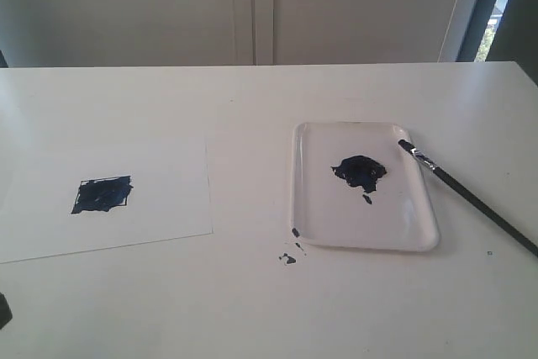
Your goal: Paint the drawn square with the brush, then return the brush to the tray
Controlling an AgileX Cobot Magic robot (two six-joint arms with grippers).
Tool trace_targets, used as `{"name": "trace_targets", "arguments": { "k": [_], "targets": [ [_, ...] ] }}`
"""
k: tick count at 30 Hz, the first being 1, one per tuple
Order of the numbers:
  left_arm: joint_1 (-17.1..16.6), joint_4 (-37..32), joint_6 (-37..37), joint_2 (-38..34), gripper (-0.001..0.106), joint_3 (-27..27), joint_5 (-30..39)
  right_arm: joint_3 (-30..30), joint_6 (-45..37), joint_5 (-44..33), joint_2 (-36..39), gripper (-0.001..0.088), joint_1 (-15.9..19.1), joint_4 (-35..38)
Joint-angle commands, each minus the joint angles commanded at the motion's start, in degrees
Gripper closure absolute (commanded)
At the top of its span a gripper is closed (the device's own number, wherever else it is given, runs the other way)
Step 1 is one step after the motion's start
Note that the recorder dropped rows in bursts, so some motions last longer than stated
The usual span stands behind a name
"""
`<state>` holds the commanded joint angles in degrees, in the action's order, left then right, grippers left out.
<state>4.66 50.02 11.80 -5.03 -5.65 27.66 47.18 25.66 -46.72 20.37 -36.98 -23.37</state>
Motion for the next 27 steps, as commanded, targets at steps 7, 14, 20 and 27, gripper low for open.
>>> {"name": "trace_targets", "arguments": {
  "k": [7, 14, 20, 27],
  "targets": [
    [0.00, 0.00, 0.00, 0.00, 0.105, 0.00, 0.00, 0.11, 0.09, -10.86, -4.89, 0.0586, 0.00, 0.44],
    [0.00, 0.00, 0.00, 0.00, 0.105, 0.00, 0.00, 0.11, 0.09, -12.37, -6.04, 0.0586, 0.00, 0.44],
    [-0.68, 0.00, 0.00, 0.66, 0.105, 0.00, -0.02, -0.56, 0.09, -12.03, -6.04, 0.0586, 0.00, 0.17],
    [-6.66, -0.36, 0.00, 5.03, 0.105, 0.00, 0.13, -11.18, 0.09, -6.12, -6.29, 0.0586, 0.00, 0.27]
  ]
}}
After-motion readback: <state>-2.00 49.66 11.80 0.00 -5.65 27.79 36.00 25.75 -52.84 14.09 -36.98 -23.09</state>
